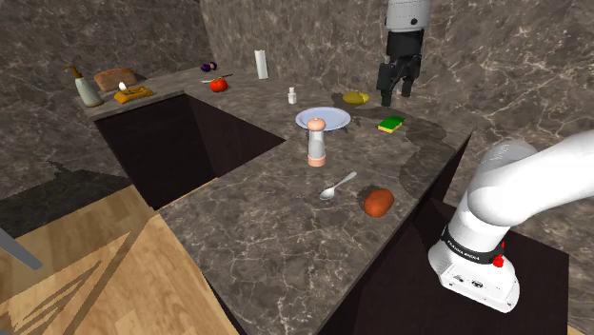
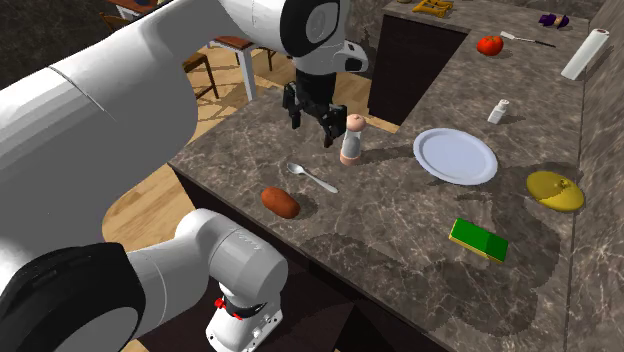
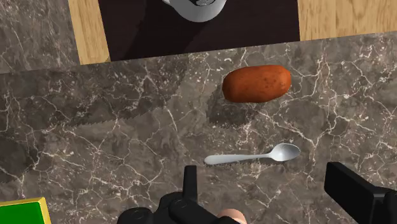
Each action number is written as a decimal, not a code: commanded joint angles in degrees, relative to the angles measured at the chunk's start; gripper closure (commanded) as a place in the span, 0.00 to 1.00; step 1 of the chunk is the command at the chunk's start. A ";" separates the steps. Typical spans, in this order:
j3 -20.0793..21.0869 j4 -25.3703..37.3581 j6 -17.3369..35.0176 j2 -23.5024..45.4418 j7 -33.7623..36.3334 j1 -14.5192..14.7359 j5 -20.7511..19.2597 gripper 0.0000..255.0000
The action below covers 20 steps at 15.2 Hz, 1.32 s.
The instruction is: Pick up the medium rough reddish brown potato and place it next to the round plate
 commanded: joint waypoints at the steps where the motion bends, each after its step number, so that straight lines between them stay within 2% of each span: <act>1: 0.00 0.00 0.00 0.00 0.00 0.00 0.00 0.00; 6: 10.34 -8.70 3.28 -3.35 17.61 -3.17 2.28 0.00; 11: 21.26 -14.38 6.58 -2.54 35.39 -5.76 6.09 0.00; 16: 32.55 -17.14 10.72 2.92 53.44 -9.08 10.23 0.00; 20: 41.76 -17.46 14.96 10.60 68.25 -13.35 12.52 0.00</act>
